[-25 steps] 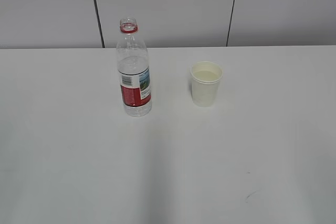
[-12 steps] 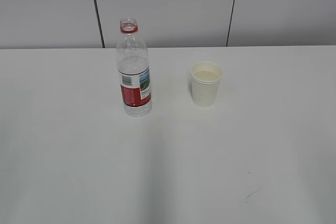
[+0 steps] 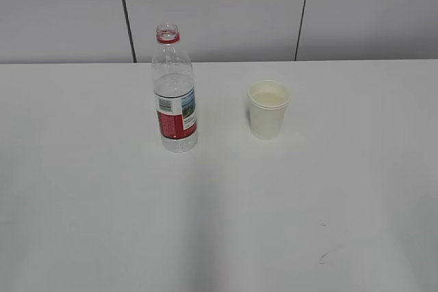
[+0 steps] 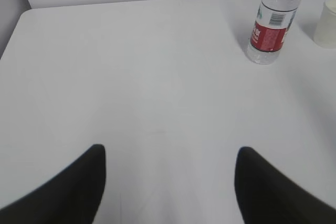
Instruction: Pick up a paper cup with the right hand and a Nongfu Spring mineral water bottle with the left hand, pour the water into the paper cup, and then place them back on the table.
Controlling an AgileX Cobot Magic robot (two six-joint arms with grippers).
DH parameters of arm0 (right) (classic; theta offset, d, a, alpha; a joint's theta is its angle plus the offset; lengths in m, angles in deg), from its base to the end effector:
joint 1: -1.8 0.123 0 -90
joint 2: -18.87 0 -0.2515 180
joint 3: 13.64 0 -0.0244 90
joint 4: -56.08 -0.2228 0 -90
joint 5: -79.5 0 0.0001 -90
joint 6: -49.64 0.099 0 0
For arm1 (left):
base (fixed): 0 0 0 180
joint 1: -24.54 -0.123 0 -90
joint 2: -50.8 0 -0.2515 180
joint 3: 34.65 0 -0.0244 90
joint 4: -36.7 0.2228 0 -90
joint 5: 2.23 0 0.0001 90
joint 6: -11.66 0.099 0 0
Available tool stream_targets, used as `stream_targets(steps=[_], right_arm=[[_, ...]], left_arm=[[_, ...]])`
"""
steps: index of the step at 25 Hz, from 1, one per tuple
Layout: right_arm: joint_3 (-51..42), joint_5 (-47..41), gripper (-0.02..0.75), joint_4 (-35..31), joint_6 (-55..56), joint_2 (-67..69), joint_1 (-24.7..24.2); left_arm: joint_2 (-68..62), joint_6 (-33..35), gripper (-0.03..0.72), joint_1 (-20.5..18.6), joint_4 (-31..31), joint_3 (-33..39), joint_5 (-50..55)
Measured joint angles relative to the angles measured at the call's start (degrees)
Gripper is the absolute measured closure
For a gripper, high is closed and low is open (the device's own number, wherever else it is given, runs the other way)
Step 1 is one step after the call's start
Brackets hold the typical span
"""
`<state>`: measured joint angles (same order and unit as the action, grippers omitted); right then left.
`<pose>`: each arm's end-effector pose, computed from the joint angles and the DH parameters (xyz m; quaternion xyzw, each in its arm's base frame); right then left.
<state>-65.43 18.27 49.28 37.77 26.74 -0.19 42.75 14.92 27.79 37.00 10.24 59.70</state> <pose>0.0158 0.0097 0.2407 -0.0756 0.8651 -0.0005 0.4959 0.0039 0.0002 0.2702 0.0476 0.8414 0.0027 0.5383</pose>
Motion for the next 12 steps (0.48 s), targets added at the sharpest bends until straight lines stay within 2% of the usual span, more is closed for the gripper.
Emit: stream_targets(steps=[12], right_arm=[[0.0, 0.0, 0.155, 0.1, 0.1, 0.0, 0.0]], left_arm=[[0.0, 0.0, 0.225, 0.0, 0.0, 0.0, 0.0]])
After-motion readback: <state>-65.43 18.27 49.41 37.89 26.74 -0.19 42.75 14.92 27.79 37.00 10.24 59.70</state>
